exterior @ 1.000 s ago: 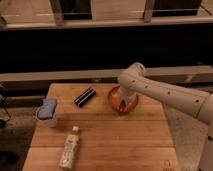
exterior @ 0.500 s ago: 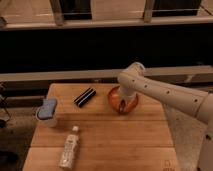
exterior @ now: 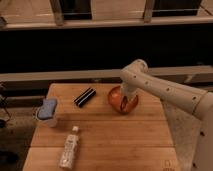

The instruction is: Place the pepper in the ceramic bowl

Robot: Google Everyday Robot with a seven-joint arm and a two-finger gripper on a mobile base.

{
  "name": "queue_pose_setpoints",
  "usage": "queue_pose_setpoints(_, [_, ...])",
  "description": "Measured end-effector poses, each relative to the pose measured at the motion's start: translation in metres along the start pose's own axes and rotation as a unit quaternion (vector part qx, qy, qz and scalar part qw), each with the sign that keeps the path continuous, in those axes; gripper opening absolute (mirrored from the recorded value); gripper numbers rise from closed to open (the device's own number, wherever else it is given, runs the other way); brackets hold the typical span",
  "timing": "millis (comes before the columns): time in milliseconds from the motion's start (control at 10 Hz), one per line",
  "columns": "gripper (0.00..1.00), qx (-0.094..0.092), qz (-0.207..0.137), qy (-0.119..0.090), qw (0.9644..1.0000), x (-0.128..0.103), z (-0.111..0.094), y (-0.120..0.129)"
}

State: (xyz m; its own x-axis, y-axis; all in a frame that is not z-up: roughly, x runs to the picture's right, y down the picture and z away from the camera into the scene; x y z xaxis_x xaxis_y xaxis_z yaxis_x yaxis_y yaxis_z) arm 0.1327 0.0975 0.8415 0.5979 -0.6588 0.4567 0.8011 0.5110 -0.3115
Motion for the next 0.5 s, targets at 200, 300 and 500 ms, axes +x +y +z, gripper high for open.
queue_pose_setpoints(200, [0.47,-0.004,0.009,0.0,1.0,0.011,0.002,0.003])
queue_pose_setpoints(300, [0.58,-0.006,0.012,0.0,0.9999,0.015,0.004,0.005])
queue_pose_setpoints(500, [0.76,-0.005,0.016,-0.003,0.9999,0.021,0.005,0.007])
